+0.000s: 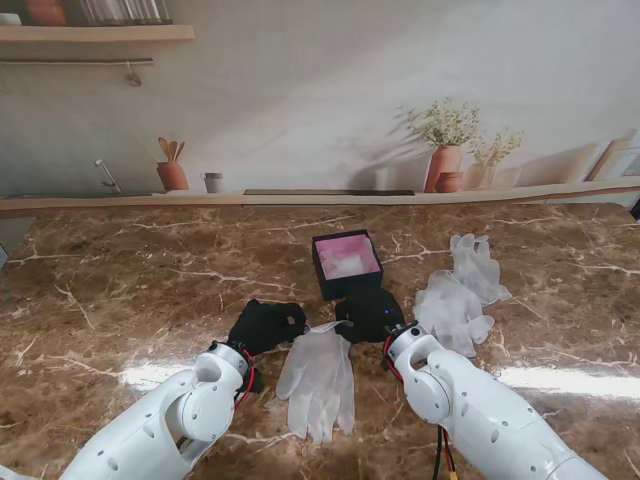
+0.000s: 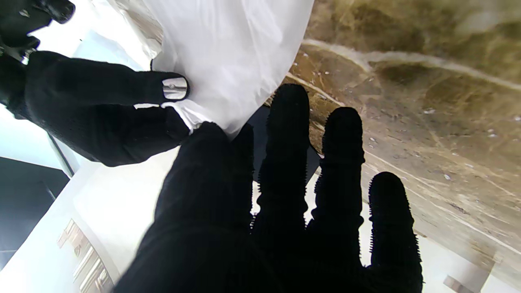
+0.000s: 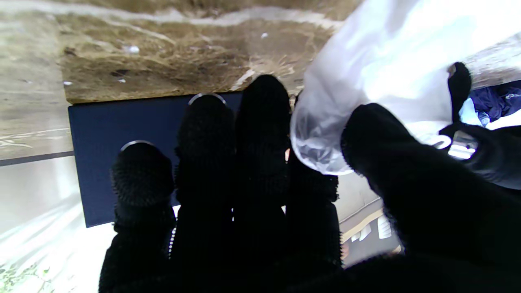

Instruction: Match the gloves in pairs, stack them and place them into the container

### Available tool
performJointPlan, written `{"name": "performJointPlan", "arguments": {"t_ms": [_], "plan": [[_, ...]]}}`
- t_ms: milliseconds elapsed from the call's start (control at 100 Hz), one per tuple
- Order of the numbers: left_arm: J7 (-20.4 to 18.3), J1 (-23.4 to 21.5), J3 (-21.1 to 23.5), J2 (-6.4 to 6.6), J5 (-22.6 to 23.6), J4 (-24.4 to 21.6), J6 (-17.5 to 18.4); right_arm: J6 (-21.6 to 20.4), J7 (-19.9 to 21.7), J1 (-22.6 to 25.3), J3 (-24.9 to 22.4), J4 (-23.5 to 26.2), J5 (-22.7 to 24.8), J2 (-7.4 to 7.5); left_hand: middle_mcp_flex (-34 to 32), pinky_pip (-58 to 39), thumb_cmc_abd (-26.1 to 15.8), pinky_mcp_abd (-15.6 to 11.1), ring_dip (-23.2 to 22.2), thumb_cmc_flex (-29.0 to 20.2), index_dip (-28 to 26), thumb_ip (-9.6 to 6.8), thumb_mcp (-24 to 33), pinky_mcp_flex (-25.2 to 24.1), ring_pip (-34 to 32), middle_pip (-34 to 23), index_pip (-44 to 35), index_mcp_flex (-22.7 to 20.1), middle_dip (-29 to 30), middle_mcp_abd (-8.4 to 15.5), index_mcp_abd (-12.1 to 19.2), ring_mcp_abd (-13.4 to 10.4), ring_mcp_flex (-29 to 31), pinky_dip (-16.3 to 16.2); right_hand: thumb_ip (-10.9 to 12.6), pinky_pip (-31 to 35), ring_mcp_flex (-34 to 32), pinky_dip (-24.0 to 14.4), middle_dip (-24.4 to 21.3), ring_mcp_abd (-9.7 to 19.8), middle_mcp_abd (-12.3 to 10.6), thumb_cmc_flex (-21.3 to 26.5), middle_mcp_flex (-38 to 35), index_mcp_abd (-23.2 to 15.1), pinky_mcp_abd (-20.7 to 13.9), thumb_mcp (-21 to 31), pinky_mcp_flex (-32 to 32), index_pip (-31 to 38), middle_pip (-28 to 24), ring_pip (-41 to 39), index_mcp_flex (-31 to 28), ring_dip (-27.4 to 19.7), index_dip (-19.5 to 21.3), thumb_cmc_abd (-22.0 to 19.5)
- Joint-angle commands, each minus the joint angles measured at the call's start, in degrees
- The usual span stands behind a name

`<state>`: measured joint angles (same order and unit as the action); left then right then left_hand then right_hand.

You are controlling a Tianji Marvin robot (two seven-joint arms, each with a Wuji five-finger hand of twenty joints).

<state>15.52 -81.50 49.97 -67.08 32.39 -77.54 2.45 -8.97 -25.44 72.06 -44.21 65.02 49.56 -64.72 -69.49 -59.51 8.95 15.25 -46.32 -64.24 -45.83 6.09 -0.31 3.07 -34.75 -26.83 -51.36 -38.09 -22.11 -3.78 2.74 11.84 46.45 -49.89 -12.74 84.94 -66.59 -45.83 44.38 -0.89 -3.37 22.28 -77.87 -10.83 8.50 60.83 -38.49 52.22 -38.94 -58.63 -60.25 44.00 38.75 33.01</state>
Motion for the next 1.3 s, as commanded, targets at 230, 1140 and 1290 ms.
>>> {"name": "performJointPlan", "arguments": {"t_ms": [230,1140,1290], "plan": [[-0.36,-0.14,-0.46,-0.13,2.32,-0.28,-3.58,3.94,0.62,0.39,0.39,0.11,1.68,-0.01,7.38,0.26,1.82,-1.16,1.16,0.73,9.94,-2.85,0.38,-2.28,0.76,0.30,1.56,2.69,0.57,-0.71,2.05,0.84,-5.68,1.37,-0.65,-2.50,3.61,2.19,-2.06,2.40,-1.17,-2.83,2.48,-0.67,-1.55,-2.51,1.35,-1.66,2.56,4.20,3.10,-1.42,-4.63,1.07],[-4.13,-7.45,12.21,1.73,4.00,-10.12,-2.23,16.94,8.72,16.64,-23.35,20.55,11.93,2.53,44.09,39.30,-6.28,-15.40,25.13,22.79,35.81,-3.72,-1.09,-5.10,24.26,13.78,39.36,9.13,9.70,1.48,-4.93,-7.28,-32.92,34.36,7.86,-20.46,14.10,11.63,-15.87,1.66,-1.20,-7.43,21.20,4.81,-3.22,-10.21,9.00,-28.20,17.76,30.91,15.89,-14.65,-4.60,-1.49],[-4.53,-7.74,13.25,1.76,3.17,-11.39,0.04,18.04,12.73,17.14,-26.71,22.06,14.35,3.18,44.58,42.33,-7.35,-12.19,25.70,24.77,36.02,-3.87,-1.09,-5.78,25.55,14.67,40.13,9.78,10.28,2.05,-3.17,-8.09,-33.28,32.80,7.46,-21.83,15.56,11.71,-16.57,2.08,-1.57,-5.10,23.54,4.52,-2.96,-7.17,10.41,-28.96,18.37,32.48,17.33,-14.84,-5.08,1.01]]}}
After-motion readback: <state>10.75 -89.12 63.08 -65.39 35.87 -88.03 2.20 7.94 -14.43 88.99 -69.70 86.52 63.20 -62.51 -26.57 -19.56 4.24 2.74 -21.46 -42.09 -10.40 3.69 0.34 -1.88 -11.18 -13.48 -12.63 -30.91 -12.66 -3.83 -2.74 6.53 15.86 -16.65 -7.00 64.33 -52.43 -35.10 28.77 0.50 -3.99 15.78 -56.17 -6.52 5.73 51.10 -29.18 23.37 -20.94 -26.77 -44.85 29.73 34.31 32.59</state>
